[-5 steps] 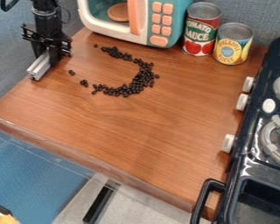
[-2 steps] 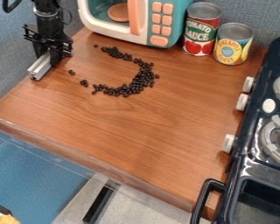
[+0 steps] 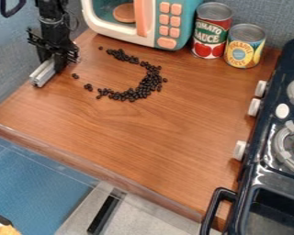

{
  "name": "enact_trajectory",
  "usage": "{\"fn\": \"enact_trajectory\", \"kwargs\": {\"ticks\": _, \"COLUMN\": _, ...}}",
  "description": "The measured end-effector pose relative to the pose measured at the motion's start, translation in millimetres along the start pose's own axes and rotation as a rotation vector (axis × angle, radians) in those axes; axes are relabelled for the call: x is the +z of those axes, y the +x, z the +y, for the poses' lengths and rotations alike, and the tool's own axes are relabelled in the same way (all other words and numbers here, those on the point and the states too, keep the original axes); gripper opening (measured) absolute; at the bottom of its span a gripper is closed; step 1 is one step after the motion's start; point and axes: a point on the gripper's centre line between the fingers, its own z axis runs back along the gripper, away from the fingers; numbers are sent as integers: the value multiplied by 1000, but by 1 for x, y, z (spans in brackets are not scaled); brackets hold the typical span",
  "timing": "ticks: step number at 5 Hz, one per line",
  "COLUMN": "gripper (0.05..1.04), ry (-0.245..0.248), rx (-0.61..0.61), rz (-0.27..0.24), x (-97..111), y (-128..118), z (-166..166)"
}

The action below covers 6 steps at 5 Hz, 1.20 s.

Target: Sweep into pile

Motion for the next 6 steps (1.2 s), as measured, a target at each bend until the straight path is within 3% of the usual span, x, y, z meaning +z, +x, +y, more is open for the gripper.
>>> {"fn": "enact_trajectory", "kwargs": {"ticks": 3, "gripper": 394, "ry": -15, "rx": -13, "rz": 6, "x": 6, "y": -16, "z": -29}}
{"fn": "enact_trajectory", "kwargs": {"ticks": 6, "gripper": 394, "ry": 1, "rx": -34, "rz": -25, "x": 14, "y": -26, "z": -71}}
